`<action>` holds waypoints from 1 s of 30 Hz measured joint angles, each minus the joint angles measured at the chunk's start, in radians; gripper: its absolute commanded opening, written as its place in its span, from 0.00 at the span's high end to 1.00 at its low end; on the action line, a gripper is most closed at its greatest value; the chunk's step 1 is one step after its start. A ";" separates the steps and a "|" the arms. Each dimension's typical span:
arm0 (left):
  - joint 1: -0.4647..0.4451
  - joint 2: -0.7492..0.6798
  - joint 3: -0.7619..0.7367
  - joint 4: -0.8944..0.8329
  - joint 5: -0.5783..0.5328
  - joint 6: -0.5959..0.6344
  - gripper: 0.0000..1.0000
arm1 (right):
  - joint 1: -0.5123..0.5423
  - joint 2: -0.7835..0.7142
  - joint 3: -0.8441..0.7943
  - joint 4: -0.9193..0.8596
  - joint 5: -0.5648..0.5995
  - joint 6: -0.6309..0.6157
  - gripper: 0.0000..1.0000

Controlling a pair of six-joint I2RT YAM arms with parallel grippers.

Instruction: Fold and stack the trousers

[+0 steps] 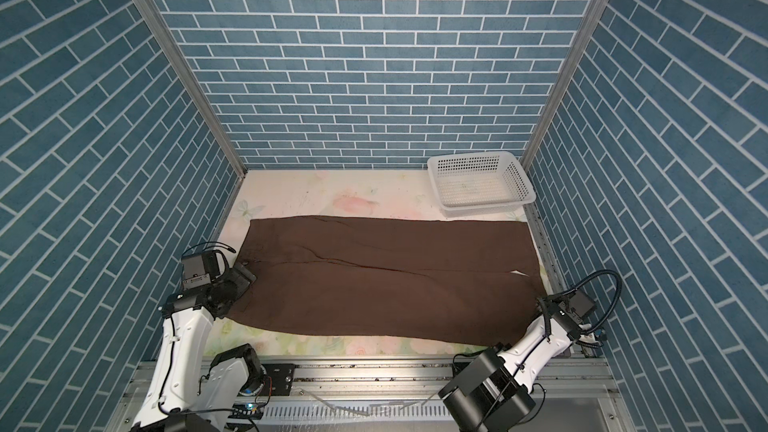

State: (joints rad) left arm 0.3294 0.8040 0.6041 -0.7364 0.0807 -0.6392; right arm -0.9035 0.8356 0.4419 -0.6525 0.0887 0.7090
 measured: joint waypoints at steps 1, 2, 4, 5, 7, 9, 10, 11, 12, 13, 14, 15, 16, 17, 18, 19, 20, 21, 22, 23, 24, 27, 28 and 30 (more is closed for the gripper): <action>0.000 -0.009 0.013 -0.018 -0.006 0.000 0.10 | 0.000 -0.005 0.000 0.006 -0.008 -0.005 0.54; 0.000 -0.023 0.026 -0.031 -0.011 0.000 0.10 | 0.000 -0.014 0.000 0.011 -0.020 -0.008 0.65; 0.000 -0.051 0.047 -0.049 -0.016 -0.001 0.10 | 0.008 -0.035 0.000 0.026 -0.048 -0.015 0.82; 0.000 -0.063 0.056 -0.059 -0.016 -0.003 0.10 | 0.017 -0.043 0.001 0.037 -0.066 -0.021 0.88; 0.000 -0.073 0.066 -0.076 -0.013 -0.008 0.10 | 0.054 -0.044 0.003 0.060 -0.098 -0.035 0.97; 0.000 -0.073 0.068 -0.090 -0.005 -0.018 0.10 | 0.127 -0.032 0.007 0.074 -0.114 -0.047 0.99; 0.000 -0.072 0.068 -0.101 0.001 -0.022 0.10 | 0.188 -0.024 0.008 0.084 -0.116 -0.056 0.99; 0.000 -0.070 0.068 -0.115 0.008 -0.027 0.10 | 0.254 -0.021 0.008 0.092 -0.111 -0.062 0.99; 0.000 -0.069 0.068 -0.127 0.011 -0.034 0.10 | 0.312 -0.020 0.008 0.097 -0.108 -0.064 0.99; -0.001 -0.071 0.068 -0.143 0.016 -0.043 0.09 | 0.367 -0.020 0.008 0.101 -0.103 -0.071 0.99; -0.003 -0.078 0.068 -0.155 0.017 -0.051 0.07 | 0.419 -0.020 0.008 0.106 -0.095 -0.077 0.98; -0.005 -0.087 0.068 -0.166 0.017 -0.062 0.06 | 0.446 -0.020 0.008 0.108 -0.085 -0.079 0.98; -0.008 -0.099 0.068 -0.180 0.014 -0.072 0.06 | 0.470 -0.020 0.008 0.108 -0.077 -0.082 0.97; -0.010 -0.109 0.066 -0.196 0.011 -0.081 0.05 | 0.484 -0.019 0.008 0.108 -0.069 -0.083 0.96; -0.012 -0.114 0.064 -0.205 0.006 -0.089 0.05 | 0.492 -0.019 0.008 0.109 -0.062 -0.087 0.96; -0.014 -0.115 0.061 -0.219 0.000 -0.100 0.04 | 0.497 -0.014 0.008 0.111 -0.055 -0.089 0.95; -0.016 -0.111 0.056 -0.227 -0.008 -0.109 0.05 | 0.500 -0.006 0.008 0.114 -0.050 -0.090 0.95; -0.018 -0.102 0.050 -0.234 -0.013 -0.116 0.05 | 0.501 0.005 0.008 0.116 -0.049 -0.094 0.94; -0.019 -0.085 0.041 -0.240 -0.020 -0.125 0.05 | 0.502 0.020 0.010 0.116 -0.049 -0.098 0.94; -0.021 -0.067 0.034 -0.243 -0.032 -0.134 0.05 | 0.503 0.034 0.011 0.116 -0.050 -0.105 0.93; -0.021 -0.053 0.031 -0.245 -0.042 -0.140 0.05 | 0.504 0.044 0.011 0.117 -0.051 -0.106 0.93; -0.021 -0.011 0.011 -0.230 -0.087 -0.153 0.06 | 0.504 0.055 0.011 0.126 -0.060 -0.110 0.92; -0.021 0.003 0.002 -0.222 -0.100 -0.157 0.06 | 0.504 0.054 0.011 0.130 -0.061 -0.113 0.91; -0.021 0.033 -0.015 -0.209 -0.119 -0.163 0.05 | 0.504 0.053 0.011 0.137 -0.063 -0.113 0.91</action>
State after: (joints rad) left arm 0.3088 0.8371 0.5888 -0.9455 -0.0387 -0.8017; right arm -0.3992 0.8886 0.4534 -0.5156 0.0257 0.5957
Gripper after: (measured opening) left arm 0.946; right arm 0.086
